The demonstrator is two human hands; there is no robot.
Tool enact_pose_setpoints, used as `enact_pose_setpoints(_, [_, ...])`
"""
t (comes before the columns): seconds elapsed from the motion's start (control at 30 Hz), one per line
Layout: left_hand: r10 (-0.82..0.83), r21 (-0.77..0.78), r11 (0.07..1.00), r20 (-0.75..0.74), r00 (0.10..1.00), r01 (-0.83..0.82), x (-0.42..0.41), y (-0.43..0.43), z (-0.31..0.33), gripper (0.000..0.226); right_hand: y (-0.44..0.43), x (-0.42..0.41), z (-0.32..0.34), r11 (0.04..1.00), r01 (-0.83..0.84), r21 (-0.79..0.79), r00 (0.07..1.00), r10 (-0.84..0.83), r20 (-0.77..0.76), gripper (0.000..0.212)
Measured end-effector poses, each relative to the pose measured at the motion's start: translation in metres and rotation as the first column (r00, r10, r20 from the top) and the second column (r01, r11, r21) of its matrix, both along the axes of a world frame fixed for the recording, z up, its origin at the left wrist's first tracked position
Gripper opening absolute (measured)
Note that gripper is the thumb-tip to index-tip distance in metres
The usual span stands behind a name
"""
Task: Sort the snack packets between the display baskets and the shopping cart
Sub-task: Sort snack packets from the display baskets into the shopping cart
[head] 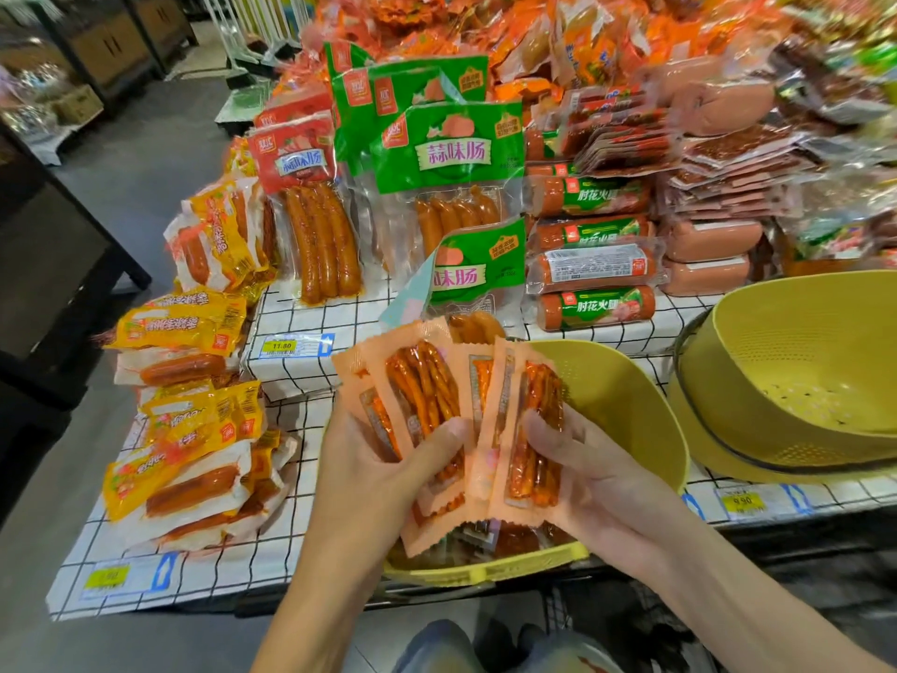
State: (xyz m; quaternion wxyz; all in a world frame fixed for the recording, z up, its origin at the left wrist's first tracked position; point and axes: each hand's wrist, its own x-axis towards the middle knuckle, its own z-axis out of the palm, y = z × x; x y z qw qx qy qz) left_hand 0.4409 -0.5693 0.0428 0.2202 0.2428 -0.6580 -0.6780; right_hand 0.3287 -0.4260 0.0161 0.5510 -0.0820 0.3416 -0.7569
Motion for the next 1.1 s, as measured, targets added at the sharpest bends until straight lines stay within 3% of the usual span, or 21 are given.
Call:
enact_pose_setpoints(0.2, [-0.036,0.306,0.951,-0.029,0.999,0.043,-0.012,0.001,-0.010,0.038,0.029,0.000,0.003,0.978,0.188,0.089,0.982,-0.188,0.001,0.080])
enact_pose_setpoints(0.33, [-0.249,0.340,0.907,-0.036,0.968,0.246,-0.023,0.021,-0.010,0.036,0.068,0.015,0.002,0.929,0.355,0.098,0.930,-0.342,-0.132,0.051])
enact_pose_setpoints(0.43, [-0.447,0.355,0.831,-0.030,0.894,0.427,-0.034,0.049,-0.012,0.024,0.103,0.041,-0.002,0.853,0.512,0.101,0.851,-0.487,-0.197,0.054])
enact_pose_setpoints(0.57, [-0.647,0.399,0.692,-0.029,0.762,0.602,-0.045,0.101,-0.016,0.043,0.157,0.083,-0.021,0.667,0.726,0.167,0.687,-0.693,-0.218,0.067])
enact_pose_setpoints(0.67, [-0.773,0.398,0.591,0.033,0.633,0.701,-0.053,0.151,-0.024,0.059,0.202,0.110,-0.036,0.471,0.856,0.214,0.509,-0.842,-0.181,0.074])
enact_pose_setpoints(0.73, [-0.840,0.386,0.520,0.072,0.537,0.762,-0.058,0.189,-0.034,0.047,0.237,0.124,-0.045,0.308,0.908,0.283,0.352,-0.929,-0.116,0.077])
enact_pose_setpoints(0.83, [-0.895,0.323,0.445,0.128,0.427,0.835,-0.072,0.248,-0.059,0.028,0.298,0.136,-0.060,0.096,0.927,0.362,0.152,-0.980,-0.130,0.052])
enact_pose_setpoints(0.97, [-0.871,0.205,0.462,0.287,0.398,0.863,-0.109,0.332,-0.114,0.033,0.379,0.133,-0.097,-0.084,0.893,0.442,0.031,-0.969,-0.246,0.039])
enact_pose_setpoints(1.1, [-0.804,0.046,0.436,0.469,0.366,0.899,-0.156,0.405,-0.176,0.031,0.428,0.106,-0.155,-0.147,0.783,0.604,0.035,-0.960,-0.278,0.032])
